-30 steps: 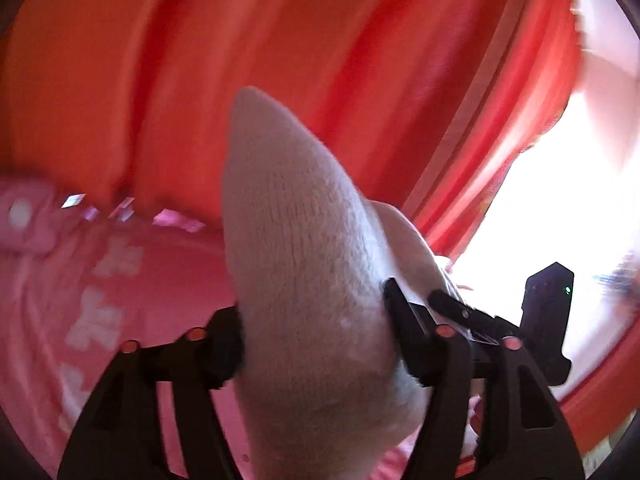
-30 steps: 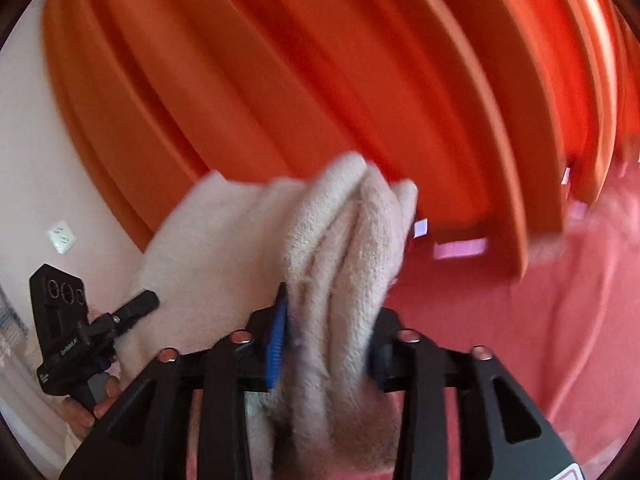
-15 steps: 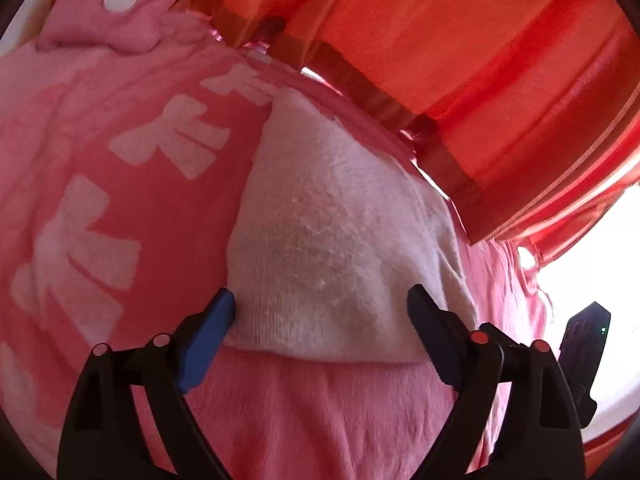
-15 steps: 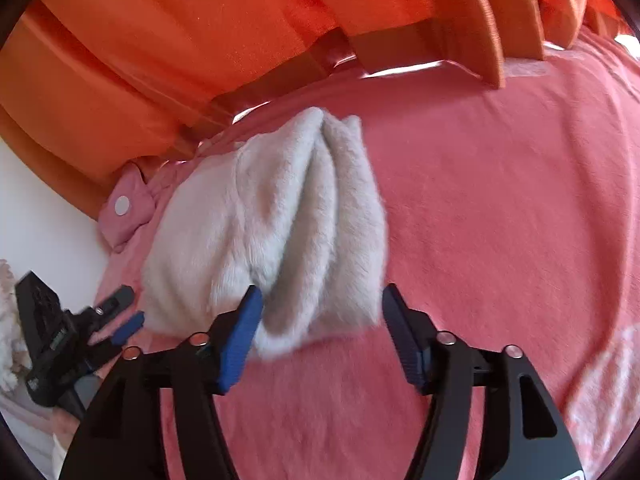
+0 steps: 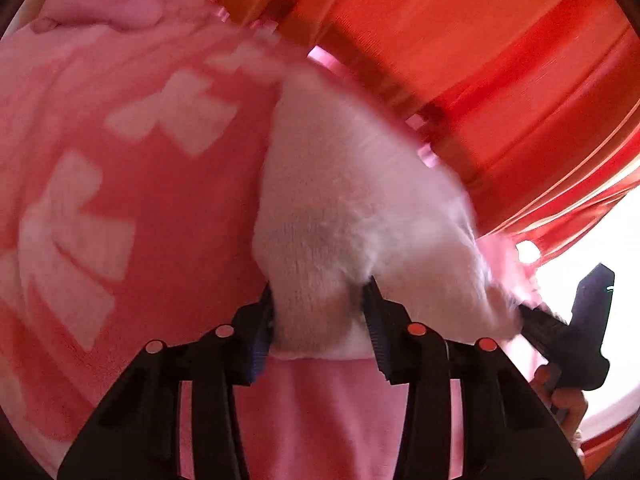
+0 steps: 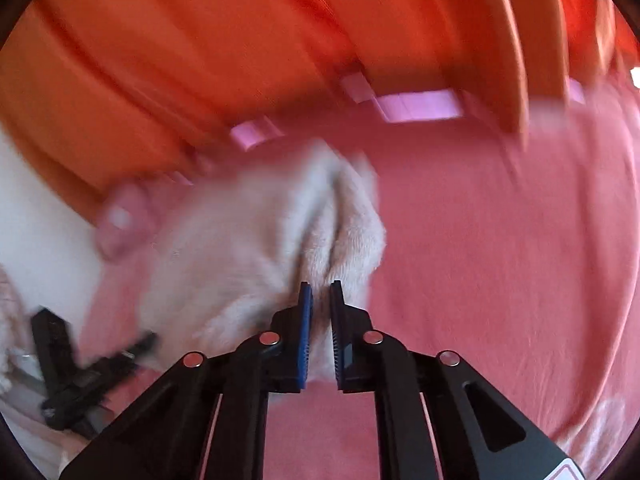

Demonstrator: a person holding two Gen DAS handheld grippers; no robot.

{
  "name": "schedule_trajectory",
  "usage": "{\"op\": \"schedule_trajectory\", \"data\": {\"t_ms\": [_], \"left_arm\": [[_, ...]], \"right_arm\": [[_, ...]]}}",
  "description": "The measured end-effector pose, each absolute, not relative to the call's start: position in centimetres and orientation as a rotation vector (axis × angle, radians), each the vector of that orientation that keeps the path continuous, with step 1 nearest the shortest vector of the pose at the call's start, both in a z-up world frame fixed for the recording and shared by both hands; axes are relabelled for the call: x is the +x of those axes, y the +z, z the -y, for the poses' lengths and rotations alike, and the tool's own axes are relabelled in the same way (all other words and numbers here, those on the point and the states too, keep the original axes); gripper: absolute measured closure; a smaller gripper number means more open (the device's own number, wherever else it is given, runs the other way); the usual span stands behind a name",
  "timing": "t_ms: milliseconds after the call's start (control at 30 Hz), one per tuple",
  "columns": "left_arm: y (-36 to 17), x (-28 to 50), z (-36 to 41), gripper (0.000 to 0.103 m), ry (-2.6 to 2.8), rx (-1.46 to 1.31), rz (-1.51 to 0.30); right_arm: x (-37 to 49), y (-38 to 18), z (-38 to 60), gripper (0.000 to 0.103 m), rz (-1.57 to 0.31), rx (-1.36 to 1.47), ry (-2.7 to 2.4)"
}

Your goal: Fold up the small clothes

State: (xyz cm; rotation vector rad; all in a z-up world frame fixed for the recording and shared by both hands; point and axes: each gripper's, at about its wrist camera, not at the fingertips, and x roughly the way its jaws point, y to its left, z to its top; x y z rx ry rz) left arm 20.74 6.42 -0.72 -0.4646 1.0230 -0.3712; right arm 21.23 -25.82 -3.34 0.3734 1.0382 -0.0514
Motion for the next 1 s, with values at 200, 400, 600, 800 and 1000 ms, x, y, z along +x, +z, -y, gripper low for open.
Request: {"op": "schedule_trajectory", "data": {"t_ms": [200,400,600,800,1000], "left_arm": [[1.8,19.3,-5.8,0.061,-0.32,-0.318,-0.976],[5.1,18.0,-5.3,0.043,-0.317,-0.289,-0.873],[3.4,19.2,-4.0,0.043,-0.262,-0.227,-0.928],[0.8,19.9,-3.5,0.041,-0.235,-0.195,-0.994],[0.6,19.0,-2.8,0.041,-0.213,-0.148,-0.99]], "right_arm": [[16.5,1.3,25.7,0.103,-0.876,0.422,-0.029],[17.0,3.1,21.9,0.033,-0.869,0.351,0.142],[20.2,1.5,20.0,0.09,-0.93,0.328,0.165],[19.1,1.1,22.9,0.092,-0.902,0.323,0.1],[17.2,0.1,22.7,0.088,-0.909,0.348,0.083]]}}
